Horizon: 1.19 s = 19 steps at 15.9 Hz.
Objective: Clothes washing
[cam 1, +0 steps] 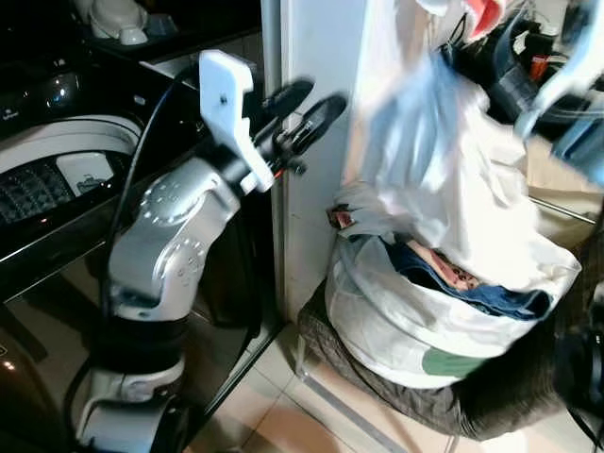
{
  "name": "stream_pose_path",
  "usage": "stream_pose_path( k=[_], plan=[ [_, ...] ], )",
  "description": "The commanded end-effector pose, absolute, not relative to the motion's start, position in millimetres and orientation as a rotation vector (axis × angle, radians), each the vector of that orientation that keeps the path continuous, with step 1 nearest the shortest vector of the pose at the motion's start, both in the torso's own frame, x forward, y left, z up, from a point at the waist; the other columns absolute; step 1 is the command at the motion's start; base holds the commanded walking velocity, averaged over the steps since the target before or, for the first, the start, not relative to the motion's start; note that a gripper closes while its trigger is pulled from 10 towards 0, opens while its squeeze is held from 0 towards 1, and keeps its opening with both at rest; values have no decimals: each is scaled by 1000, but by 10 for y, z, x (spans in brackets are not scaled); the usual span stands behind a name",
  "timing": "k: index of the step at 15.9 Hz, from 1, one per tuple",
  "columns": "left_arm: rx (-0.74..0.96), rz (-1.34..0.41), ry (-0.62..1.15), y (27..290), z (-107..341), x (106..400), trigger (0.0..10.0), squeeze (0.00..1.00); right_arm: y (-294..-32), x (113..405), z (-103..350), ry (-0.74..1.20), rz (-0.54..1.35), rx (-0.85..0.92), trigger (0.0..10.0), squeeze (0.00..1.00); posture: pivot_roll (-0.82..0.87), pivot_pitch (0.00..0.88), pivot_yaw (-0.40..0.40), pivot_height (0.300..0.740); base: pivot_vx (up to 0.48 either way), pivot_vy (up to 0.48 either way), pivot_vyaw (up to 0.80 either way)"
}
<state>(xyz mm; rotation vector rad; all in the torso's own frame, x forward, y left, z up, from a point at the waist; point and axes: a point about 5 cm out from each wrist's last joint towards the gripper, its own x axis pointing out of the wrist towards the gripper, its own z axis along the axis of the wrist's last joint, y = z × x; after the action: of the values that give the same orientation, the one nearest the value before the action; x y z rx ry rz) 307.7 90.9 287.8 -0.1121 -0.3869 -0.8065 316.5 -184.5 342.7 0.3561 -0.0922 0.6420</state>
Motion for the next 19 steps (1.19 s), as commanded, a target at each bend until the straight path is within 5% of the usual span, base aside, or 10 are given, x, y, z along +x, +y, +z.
stream_pose_path(
  k=[1, 5, 7, 14, 15, 16, 19],
  plan=[
    [-140, -801, -429, 907, 2954, 3086, 10000, 1000, -1816, 3086, 3492, -110, 711, 392, 0, 0, -39, 0, -14, 740, 0, 0, 0],
    [-253, -896, -503, 700, 3100, 3039, 10000, 1000, -1725, 2987, 3593, -136, 869, 498, 0, 0, -35, 0, -25, 740, 0, 0, 0],
    [-363, -1007, -489, 578, 3129, 2983, 10000, 0, -1649, 2943, 3548, -99, 904, 472, 0, 0, -34, 0, -27, 740, 0, 0, 0],
    [-205, -1132, -296, 300, 2756, 2914, 10000, 0, -1543, 2857, 3556, -95, 964, 483, 0, 0, -40, 0, -19, 740, 0, 0, 0],
    [-190, -1073, -289, 319, 2745, 2973, 2941, 0, -1538, 2850, 3554, -93, 965, 485, 0, 0, -41, 0, -17, 740, 0, 0, 0],
    [-173, -996, -293, 356, 2749, 3049, 0, 0, -1531, 2845, 3550, -92, 966, 488, 0, 0, -41, 0, -17, 740, 0, 0, 0],
    [-118, -835, -311, 468, 2757, 3191, 0, 0, -1516, 2834, 3535, -88, 966, 494, 0, 0, -38, 0, -15, 740, 0, 0, 0]
  ],
)
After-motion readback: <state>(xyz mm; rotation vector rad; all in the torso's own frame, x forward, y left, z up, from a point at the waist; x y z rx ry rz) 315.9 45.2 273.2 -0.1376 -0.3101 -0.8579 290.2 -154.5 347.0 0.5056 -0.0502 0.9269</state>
